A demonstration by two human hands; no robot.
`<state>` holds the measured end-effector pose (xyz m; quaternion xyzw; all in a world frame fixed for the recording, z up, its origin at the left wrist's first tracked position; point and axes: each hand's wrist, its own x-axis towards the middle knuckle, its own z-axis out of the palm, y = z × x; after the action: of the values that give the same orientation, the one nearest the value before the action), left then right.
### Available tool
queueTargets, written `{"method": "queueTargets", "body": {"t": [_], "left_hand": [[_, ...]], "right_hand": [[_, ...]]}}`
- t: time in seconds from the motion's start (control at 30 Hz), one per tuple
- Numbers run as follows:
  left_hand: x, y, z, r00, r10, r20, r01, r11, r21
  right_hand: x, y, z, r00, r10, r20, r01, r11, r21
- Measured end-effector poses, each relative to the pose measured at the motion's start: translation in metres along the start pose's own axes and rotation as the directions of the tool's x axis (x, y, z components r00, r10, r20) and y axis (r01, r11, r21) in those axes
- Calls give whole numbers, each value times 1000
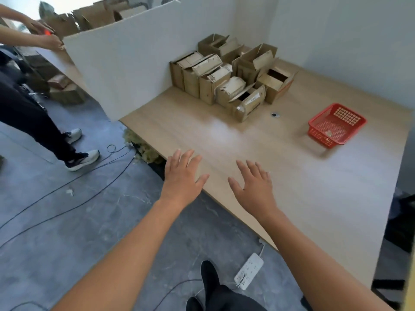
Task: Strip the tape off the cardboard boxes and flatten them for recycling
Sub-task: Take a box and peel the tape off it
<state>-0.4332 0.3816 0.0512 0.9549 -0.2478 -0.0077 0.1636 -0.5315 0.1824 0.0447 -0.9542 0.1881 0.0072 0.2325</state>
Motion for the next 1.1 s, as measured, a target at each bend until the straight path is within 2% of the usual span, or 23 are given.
{"method": "queueTargets", "body": {"t": [0.13, 0.3, 0.57, 0.73, 0.83, 1.1], "left_hand": [[46, 2, -10, 1000, 8, -23, -8, 1000, 2], [96, 4, -9, 999, 46, 18, -46, 999, 1], [193, -24, 1, 980, 189, 58, -189, 982, 7], [248, -56, 5, 950, 291, 115, -293, 956, -1], [285, -69, 7, 928, 359, 103, -362, 932, 9], [386, -53, 45, 886, 426, 183, -432, 902, -7]], "right_hand": [[38, -5, -5, 1000, -2, -17, 2, 1000, 23], [81, -2, -23, 998, 41, -45, -40, 999, 25], [151, -16, -21, 982, 158, -101, -162, 986, -34], [184, -41, -13, 949, 278, -146, -288, 956, -50], [203, -53, -12, 921, 339, -192, -354, 934, -51], [257, -26, -6, 875, 442, -196, -460, 887, -52]]}}
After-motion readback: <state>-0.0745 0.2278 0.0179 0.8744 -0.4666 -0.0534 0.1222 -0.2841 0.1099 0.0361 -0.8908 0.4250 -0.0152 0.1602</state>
